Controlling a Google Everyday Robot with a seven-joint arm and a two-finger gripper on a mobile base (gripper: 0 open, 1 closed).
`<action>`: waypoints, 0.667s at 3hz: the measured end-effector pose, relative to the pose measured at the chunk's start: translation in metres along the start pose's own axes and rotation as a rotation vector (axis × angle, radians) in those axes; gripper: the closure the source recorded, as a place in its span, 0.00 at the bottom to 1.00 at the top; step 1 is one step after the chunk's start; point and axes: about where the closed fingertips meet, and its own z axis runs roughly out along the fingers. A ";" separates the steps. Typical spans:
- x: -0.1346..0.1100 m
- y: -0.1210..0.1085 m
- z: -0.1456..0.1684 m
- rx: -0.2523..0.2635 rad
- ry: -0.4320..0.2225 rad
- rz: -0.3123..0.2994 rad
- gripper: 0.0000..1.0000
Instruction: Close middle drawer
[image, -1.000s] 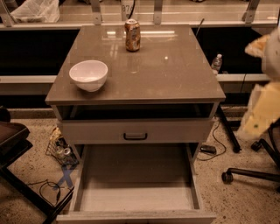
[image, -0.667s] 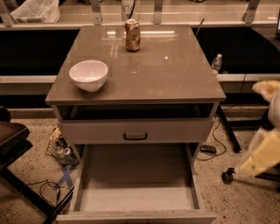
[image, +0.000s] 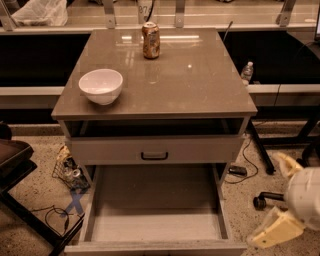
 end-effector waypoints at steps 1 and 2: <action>0.032 0.028 0.040 -0.013 -0.050 0.025 0.17; 0.056 0.054 0.071 -0.049 -0.083 0.058 0.40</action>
Offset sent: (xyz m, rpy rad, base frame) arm -0.0500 0.0144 -0.1609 0.1871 0.0627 -0.0061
